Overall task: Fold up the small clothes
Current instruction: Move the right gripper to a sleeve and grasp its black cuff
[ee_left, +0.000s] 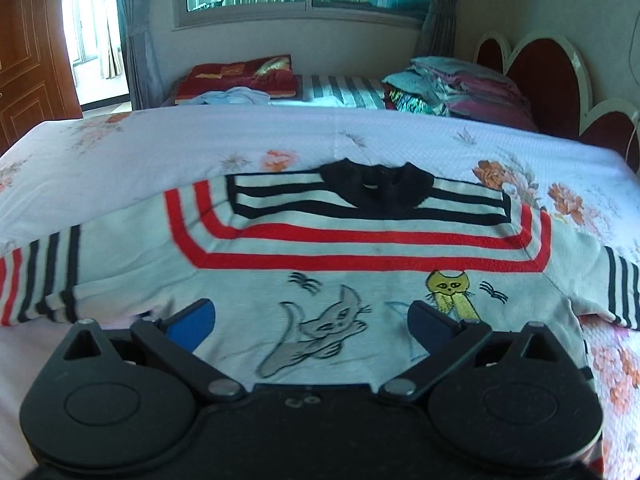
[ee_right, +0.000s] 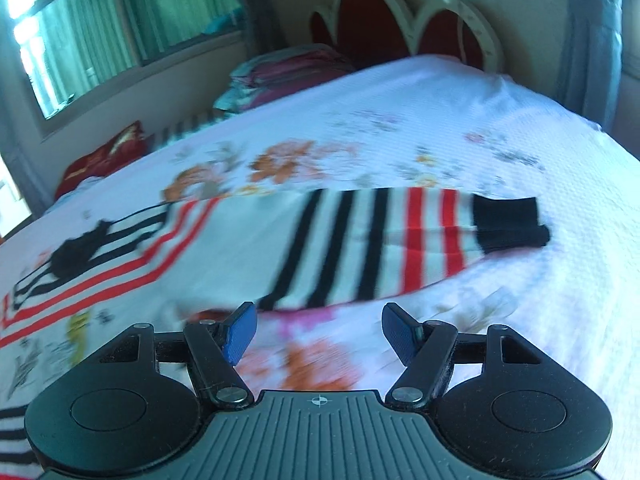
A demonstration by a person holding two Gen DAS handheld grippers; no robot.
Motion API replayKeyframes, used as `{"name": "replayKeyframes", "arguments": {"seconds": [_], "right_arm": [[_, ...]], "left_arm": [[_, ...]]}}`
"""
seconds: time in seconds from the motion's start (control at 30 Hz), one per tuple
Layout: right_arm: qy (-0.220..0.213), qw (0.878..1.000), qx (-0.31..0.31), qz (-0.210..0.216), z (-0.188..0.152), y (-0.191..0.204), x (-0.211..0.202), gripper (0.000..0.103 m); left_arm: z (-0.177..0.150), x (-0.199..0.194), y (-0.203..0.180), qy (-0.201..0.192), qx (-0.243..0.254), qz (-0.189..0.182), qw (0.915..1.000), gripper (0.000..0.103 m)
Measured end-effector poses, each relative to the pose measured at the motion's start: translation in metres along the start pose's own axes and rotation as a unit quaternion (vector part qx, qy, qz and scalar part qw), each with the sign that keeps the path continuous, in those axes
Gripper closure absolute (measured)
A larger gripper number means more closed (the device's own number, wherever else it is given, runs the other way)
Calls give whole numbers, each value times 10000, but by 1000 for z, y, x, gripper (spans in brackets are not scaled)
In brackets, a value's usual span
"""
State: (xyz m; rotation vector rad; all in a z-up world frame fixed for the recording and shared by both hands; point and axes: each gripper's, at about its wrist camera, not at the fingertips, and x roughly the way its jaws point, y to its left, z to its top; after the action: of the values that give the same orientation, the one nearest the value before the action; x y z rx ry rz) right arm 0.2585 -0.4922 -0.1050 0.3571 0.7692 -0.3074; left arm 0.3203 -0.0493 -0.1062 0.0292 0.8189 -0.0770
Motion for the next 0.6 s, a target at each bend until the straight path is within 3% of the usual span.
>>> {"name": "replayKeyframes", "arguments": {"seconds": [0.27, 0.33, 0.4, 0.57, 0.6], "right_arm": [[227, 9967, 602, -485, 20, -72, 45, 34], [288, 9950, 771, -566, 23, -84, 55, 42], [323, 9933, 931, -608, 24, -94, 62, 56], [153, 9900, 1298, -535, 29, -110, 71, 56], [116, 9894, 1346, -534, 30, -111, 75, 60]], "left_arm": [[2, 25, -30, 271, -15, 232, 9994, 7], [3, 27, -33, 276, 5, 280, 9992, 8], [4, 29, -37, 278, 41, 338, 9990, 8], [8, 34, -41, 377, 15, 262, 9989, 17], [9, 35, -41, 403, -2, 241, 9989, 17]]}}
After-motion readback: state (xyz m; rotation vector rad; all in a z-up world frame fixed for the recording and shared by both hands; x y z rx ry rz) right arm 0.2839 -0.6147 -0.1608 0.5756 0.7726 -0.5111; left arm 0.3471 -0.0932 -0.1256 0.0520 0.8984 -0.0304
